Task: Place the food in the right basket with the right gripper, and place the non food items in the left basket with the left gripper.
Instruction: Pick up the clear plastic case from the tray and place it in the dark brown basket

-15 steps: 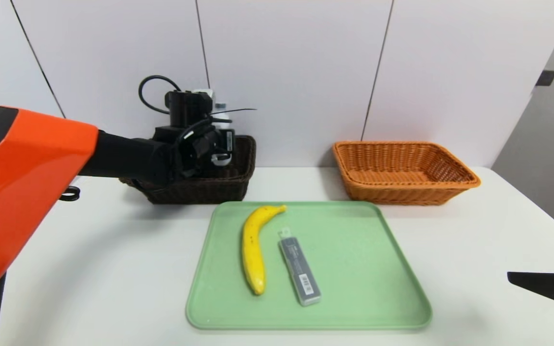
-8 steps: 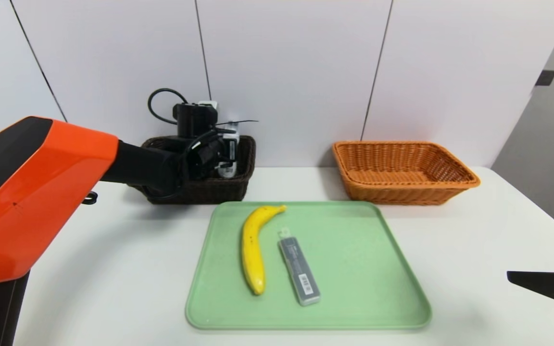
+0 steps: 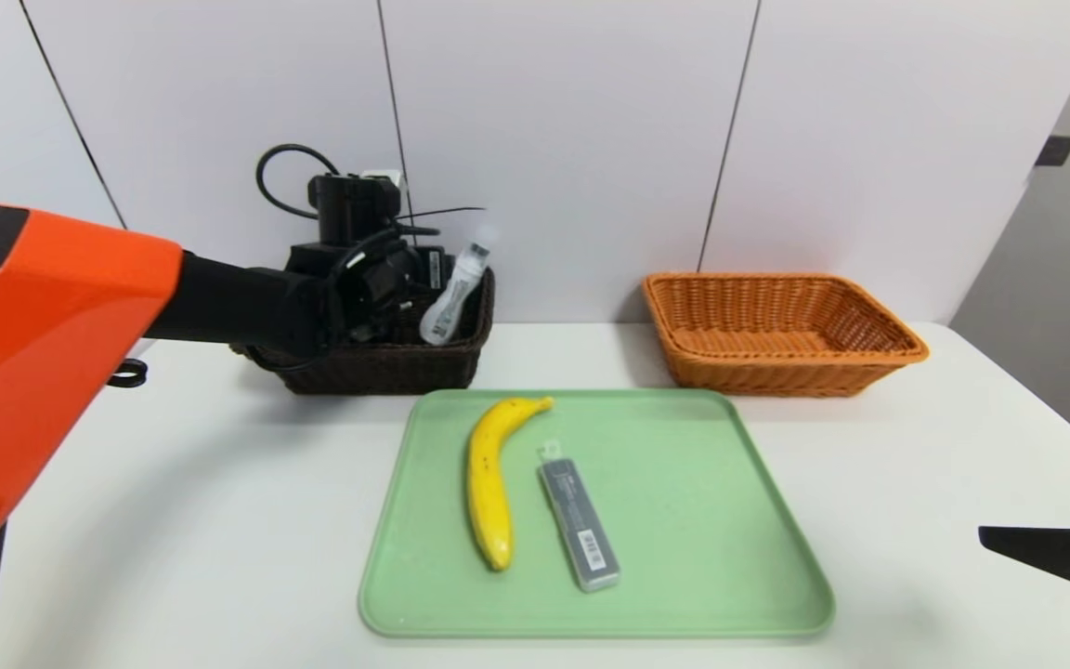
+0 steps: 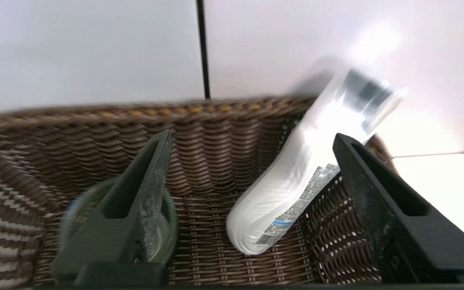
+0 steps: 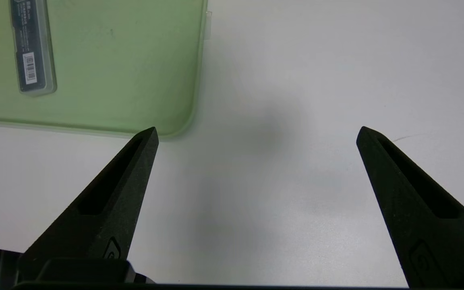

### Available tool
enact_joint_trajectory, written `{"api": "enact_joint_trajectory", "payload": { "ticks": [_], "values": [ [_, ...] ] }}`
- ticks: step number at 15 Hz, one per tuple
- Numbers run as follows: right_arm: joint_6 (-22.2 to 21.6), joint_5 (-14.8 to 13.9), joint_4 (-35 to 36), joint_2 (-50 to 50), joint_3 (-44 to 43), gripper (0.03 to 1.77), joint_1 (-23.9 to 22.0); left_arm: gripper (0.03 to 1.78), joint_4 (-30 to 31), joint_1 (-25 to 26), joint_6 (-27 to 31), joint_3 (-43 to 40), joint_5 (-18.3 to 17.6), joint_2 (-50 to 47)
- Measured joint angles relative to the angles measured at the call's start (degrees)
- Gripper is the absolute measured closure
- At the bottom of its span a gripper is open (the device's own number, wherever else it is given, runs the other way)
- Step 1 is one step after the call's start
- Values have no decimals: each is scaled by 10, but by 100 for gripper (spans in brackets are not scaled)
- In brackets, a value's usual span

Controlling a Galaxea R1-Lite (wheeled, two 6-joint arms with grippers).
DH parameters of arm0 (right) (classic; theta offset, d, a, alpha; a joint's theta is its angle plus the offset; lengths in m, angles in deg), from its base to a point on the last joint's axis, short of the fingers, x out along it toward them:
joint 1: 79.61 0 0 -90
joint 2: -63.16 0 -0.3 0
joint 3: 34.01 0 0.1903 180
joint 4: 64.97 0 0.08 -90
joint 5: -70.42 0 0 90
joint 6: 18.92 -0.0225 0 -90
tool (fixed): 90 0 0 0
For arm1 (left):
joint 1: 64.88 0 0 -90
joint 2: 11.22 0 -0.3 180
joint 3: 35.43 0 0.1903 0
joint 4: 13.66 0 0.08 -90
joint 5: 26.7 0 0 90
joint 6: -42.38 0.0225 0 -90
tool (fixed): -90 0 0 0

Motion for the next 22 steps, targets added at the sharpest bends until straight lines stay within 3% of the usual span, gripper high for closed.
{"api": "enact_joint_trajectory", "payload": {
  "ticks": [3,9,12,16,22],
  "values": [
    [0,1,0,-2,1,10,0,29,-18,4,2,-15,0,-54],
    [-1,-1,0,-13,6,10,0,19,-137,0,-1,-32,-1,-157],
    [-1,1,1,-12,6,10,1,16,-173,-74,-28,-98,6,-201],
    [-1,1,2,-7,3,10,1,14,-242,-180,-99,-140,72,-224],
    [-3,1,2,-5,3,10,-1,13,-286,-295,-167,-135,140,-185]
  ]
}}
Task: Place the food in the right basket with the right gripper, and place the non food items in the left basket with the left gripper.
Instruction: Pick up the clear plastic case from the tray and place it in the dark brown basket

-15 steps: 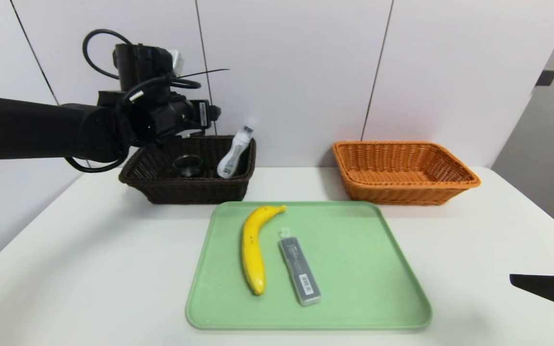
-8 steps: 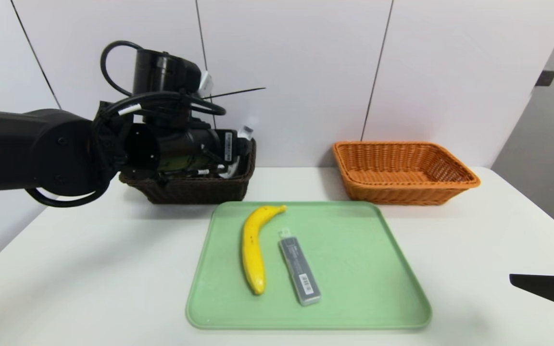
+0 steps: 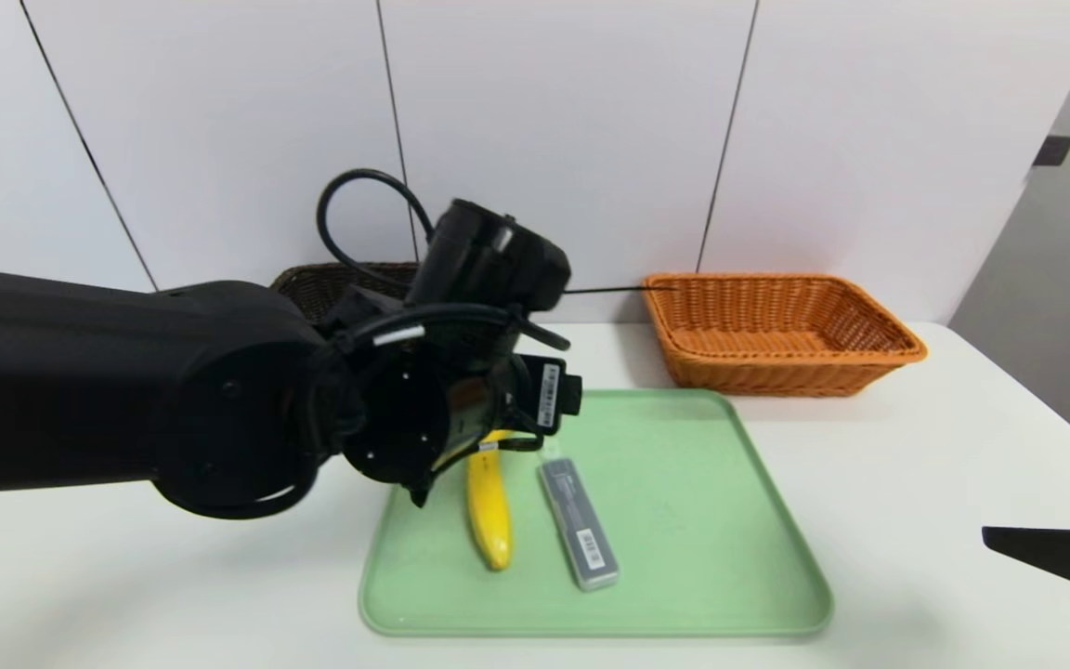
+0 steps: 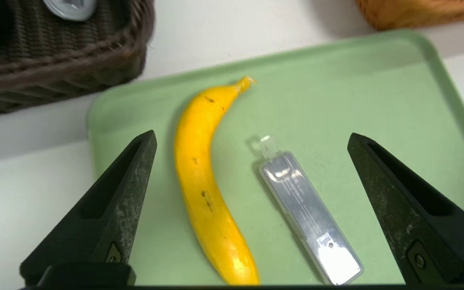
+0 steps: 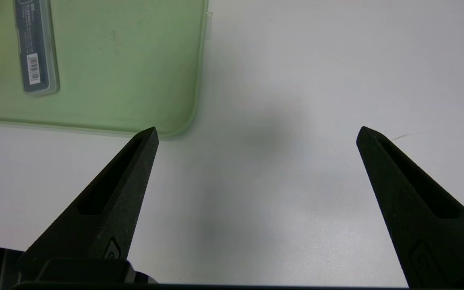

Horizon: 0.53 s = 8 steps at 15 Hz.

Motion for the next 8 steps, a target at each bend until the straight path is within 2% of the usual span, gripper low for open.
{"api": "enact_joint_trajectory", "payload": {
  "ticks": [2,4,8],
  "values": [
    [-1,0,0,0,2,10,0,12,-26,-26,-20,16,19,27],
    [-2,0,0,-1,3,10,0,12,-59,-40,-41,40,19,53],
    [-2,0,-1,-2,3,10,-1,12,-170,-51,-107,127,20,107]
  ]
}}
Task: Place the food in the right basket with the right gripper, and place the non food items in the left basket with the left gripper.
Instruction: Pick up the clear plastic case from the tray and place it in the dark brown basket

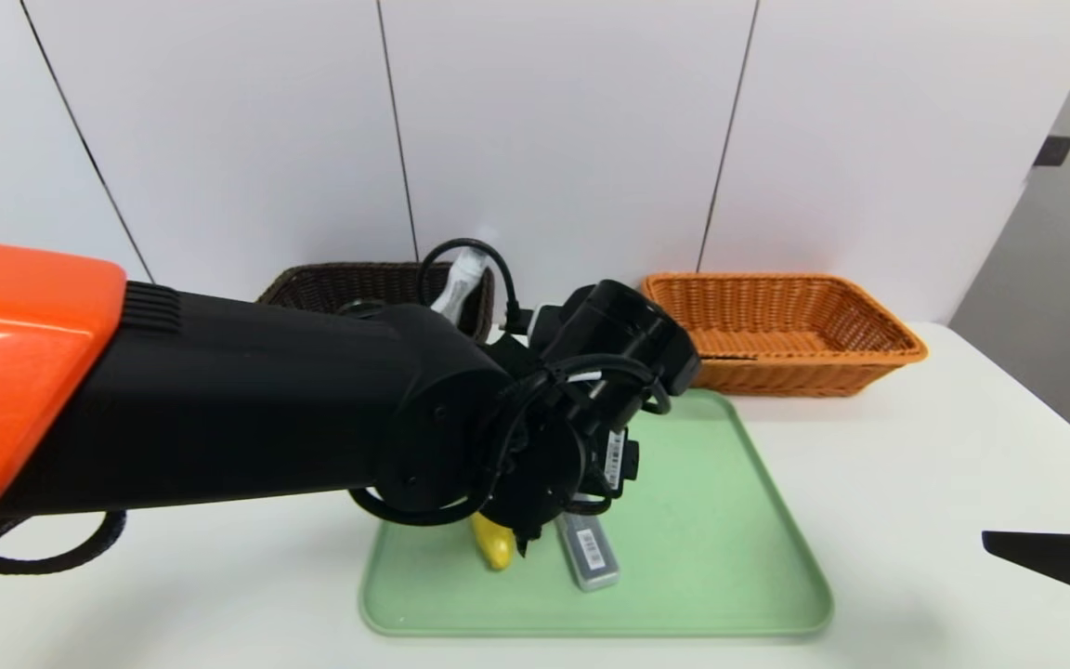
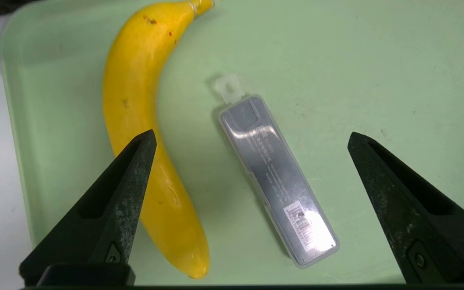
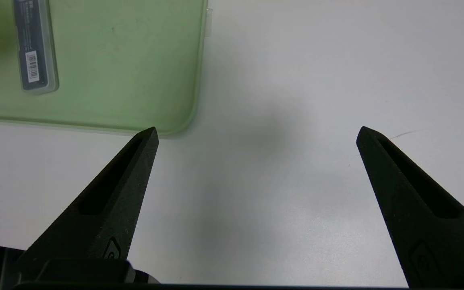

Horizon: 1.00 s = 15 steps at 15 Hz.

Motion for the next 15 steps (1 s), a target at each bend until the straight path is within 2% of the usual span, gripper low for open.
{"api": "enact_joint_trajectory", "payload": {
  "ticks": [4,15],
  "values": [
    [-1,1,0,-2,3,10,0,12,-125,-2,-71,80,-1,47],
    [0,4,0,-3,7,10,1,12,-156,-20,-78,133,-4,91]
  ]
}}
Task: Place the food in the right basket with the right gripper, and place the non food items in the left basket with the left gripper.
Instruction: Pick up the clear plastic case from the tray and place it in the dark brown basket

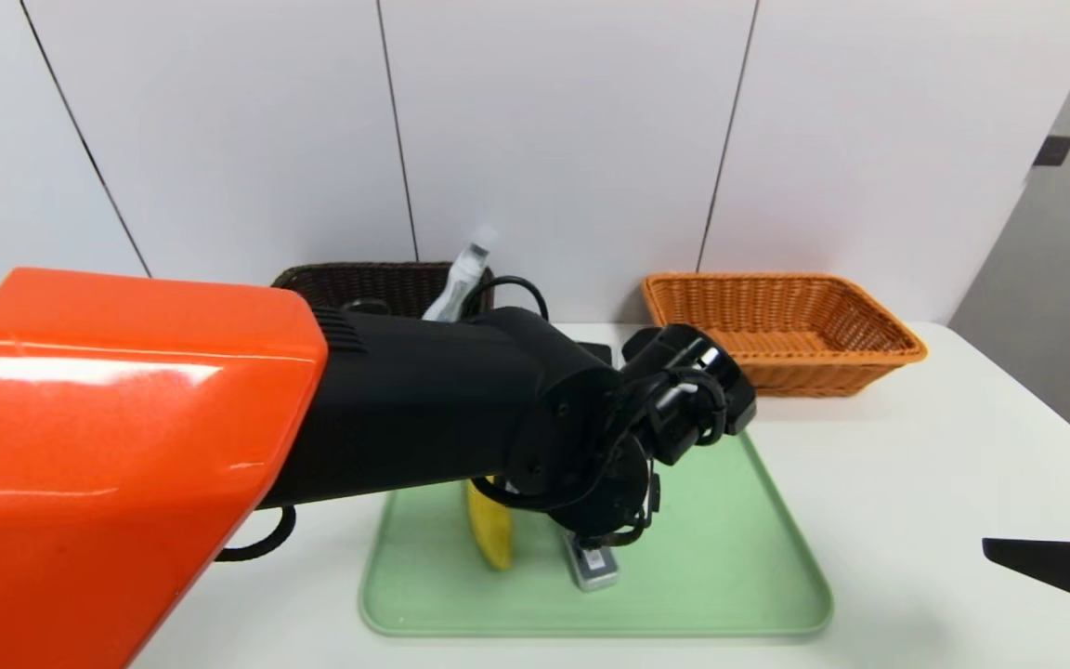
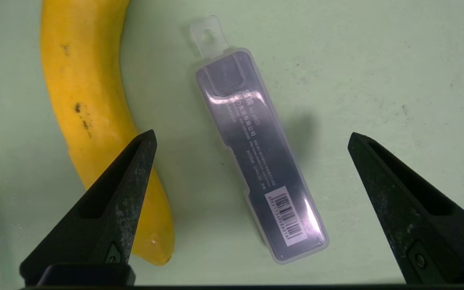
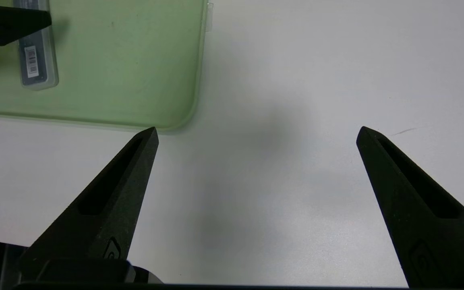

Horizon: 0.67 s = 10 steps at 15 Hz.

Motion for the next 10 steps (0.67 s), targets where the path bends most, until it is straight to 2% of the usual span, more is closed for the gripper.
{"api": "enact_joint_trajectory", "payload": {
  "ticks": [5,10],
  "values": [
    [0,-1,1,-1,10,10,0,12,-20,-1,-20,12,-2,21],
    [0,-3,1,-1,10,10,0,12,-21,-1,-15,28,-2,23]
  ]
}}
